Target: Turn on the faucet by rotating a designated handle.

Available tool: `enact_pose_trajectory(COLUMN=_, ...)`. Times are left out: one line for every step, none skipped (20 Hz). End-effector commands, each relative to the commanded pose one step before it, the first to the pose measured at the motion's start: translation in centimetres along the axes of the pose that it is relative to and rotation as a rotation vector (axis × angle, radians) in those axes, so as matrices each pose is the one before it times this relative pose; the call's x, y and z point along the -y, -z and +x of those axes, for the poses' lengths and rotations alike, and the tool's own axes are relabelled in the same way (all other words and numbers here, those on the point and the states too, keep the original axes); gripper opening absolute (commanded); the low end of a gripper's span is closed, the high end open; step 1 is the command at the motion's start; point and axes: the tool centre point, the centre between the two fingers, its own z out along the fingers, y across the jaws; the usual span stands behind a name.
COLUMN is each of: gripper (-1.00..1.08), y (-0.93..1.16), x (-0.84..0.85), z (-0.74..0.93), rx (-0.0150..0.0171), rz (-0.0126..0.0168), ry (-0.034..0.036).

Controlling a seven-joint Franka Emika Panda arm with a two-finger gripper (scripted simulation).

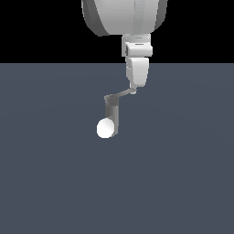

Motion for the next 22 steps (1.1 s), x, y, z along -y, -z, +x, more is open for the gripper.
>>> enact_pose_trajectory(gripper=-1.00, y=-1.029, x=-1.678, z=0.714, rx=0.00140, rz=-0.02617, ry=-0.01135)
enact_pose_trajectory(gripper=-1.00, y=0.001, x=-0.313, z=0.026, rx=0.00000, rz=0.00000, ry=0.00000)
enact_pose_trajectory(gripper=-1.00, y=0.002, x=-0.314, z=0.027, rx=0.00000, rz=0.00000, ry=0.00000)
enact_pose_trajectory(gripper=-1.00, y=0.000, x=0.000, z=0.000, rx=0.00000, rz=0.00000, ry=0.00000)
enact_pose_trajectory(gripper=-1.00, y=1.408, x=1.392, z=-0.957, rx=-0.00193, rz=0.03403, ry=0.01620)
enact_pose_trajectory(gripper=-1.00, y=-0.057, x=-0.329, z=-0.172, rx=0.00009, rz=-0.00152, ry=-0.00074)
enact_pose_trajectory(gripper=-1.00, y=-0.063, x=-0.329, z=-0.169, rx=0.00010, rz=-0.00164, ry=-0.00080)
enact_pose_trajectory(gripper=-1.00, y=-0.056, x=-0.333, z=-0.174, rx=0.00009, rz=-0.00152, ry=-0.00074)
enact_pose_trajectory(gripper=-1.00, y=-0.063, x=-0.333, z=-0.172, rx=0.00010, rz=-0.00164, ry=-0.00080)
enact_pose_trajectory(gripper=-1.00, y=-0.063, x=-0.335, z=-0.173, rx=0.00010, rz=-0.00164, ry=-0.00080)
enact_pose_trajectory(gripper=-1.00, y=-0.056, x=-0.339, z=-0.178, rx=0.00009, rz=-0.00152, ry=-0.00074)
enact_pose_trajectory(gripper=-1.00, y=-0.066, x=-0.339, z=-0.174, rx=0.00010, rz=-0.00170, ry=-0.00083)
enact_pose_trajectory(gripper=-1.00, y=-0.062, x=-0.341, z=-0.177, rx=0.00010, rz=-0.00164, ry=-0.00080)
enact_pose_trajectory(gripper=-1.00, y=-0.062, x=-0.343, z=-0.179, rx=0.00010, rz=-0.00164, ry=-0.00080)
enact_pose_trajectory(gripper=-1.00, y=-0.062, x=-0.345, z=-0.180, rx=0.00010, rz=-0.00164, ry=-0.00080)
enact_pose_trajectory(gripper=-1.00, y=-0.061, x=-0.347, z=-0.181, rx=0.00010, rz=-0.00164, ry=-0.00080)
enact_pose_trajectory(gripper=-1.00, y=-0.061, x=-0.349, z=-0.183, rx=0.00010, rz=-0.00164, ry=-0.00080)
enact_pose_trajectory(gripper=-1.00, y=-0.064, x=-0.350, z=-0.182, rx=0.00011, rz=-0.00170, ry=-0.00082)
enact_pose_trajectory(gripper=-1.00, y=-0.064, x=-0.352, z=-0.184, rx=0.00011, rz=-0.00170, ry=-0.00082)
enact_pose_trajectory(gripper=-1.00, y=-0.061, x=-0.355, z=-0.187, rx=0.00011, rz=-0.00164, ry=-0.00079)
enact_pose_trajectory(gripper=-1.00, y=-0.063, x=-0.355, z=-0.186, rx=0.00012, rz=-0.00170, ry=-0.00082)
enact_pose_trajectory(gripper=-1.00, y=-0.063, x=-0.357, z=-0.188, rx=0.00012, rz=-0.00170, ry=-0.00082)
